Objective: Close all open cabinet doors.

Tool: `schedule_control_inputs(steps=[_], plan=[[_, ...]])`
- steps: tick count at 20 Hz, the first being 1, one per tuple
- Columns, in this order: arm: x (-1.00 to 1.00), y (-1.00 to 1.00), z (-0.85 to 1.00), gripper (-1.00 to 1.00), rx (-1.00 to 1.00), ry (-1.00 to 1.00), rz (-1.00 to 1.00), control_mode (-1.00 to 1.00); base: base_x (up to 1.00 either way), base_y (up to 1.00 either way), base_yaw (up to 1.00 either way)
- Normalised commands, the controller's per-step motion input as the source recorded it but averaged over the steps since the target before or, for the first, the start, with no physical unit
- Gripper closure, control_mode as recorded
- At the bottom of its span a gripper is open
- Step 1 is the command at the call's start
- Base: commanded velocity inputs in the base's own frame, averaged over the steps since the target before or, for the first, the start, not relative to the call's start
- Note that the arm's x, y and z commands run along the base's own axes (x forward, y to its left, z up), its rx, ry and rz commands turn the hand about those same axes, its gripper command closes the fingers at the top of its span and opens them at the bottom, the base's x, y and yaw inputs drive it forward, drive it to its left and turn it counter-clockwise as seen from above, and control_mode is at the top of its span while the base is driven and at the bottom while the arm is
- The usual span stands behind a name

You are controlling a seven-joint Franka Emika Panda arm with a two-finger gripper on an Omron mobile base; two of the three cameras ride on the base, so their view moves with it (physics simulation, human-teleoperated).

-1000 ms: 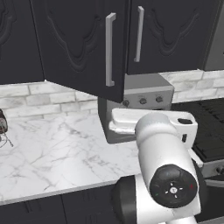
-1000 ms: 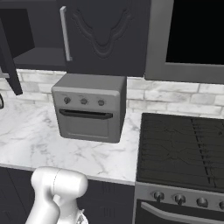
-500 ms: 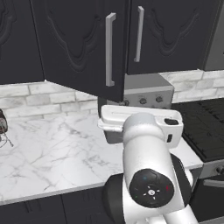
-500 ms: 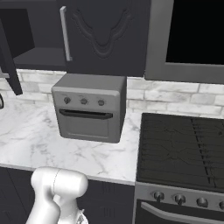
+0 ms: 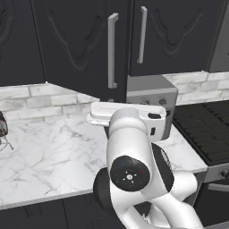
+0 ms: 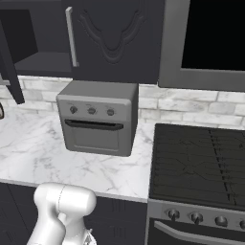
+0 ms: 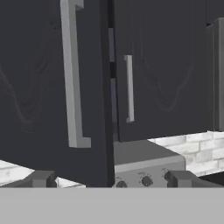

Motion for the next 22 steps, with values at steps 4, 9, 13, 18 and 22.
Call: schedule_control_inputs(steps=[4,9,13,18,22], plan=[[0.18,0.27,-0.15,-1.00,0.00,0.00,0.00,-1.00,0.00,0.00,0.00],[0.28,0.21,-0.14,-1.00,0.00,0.00,0.00,-1.00,0.00,0.00,0.00],[0.37,0.17,-0.04,-1.00,0.00,0.00,0.00,-1.00,0.00,0.00,0.00],[0.36,0.12,-0.09,-1.00,0.00,0.00,0.00,-1.00,0.00,0.00,0.00],[0.25,0.00,-0.12,-1.00,0.00,0.00,0.00,-1.00,0.00,0.00,0.00]])
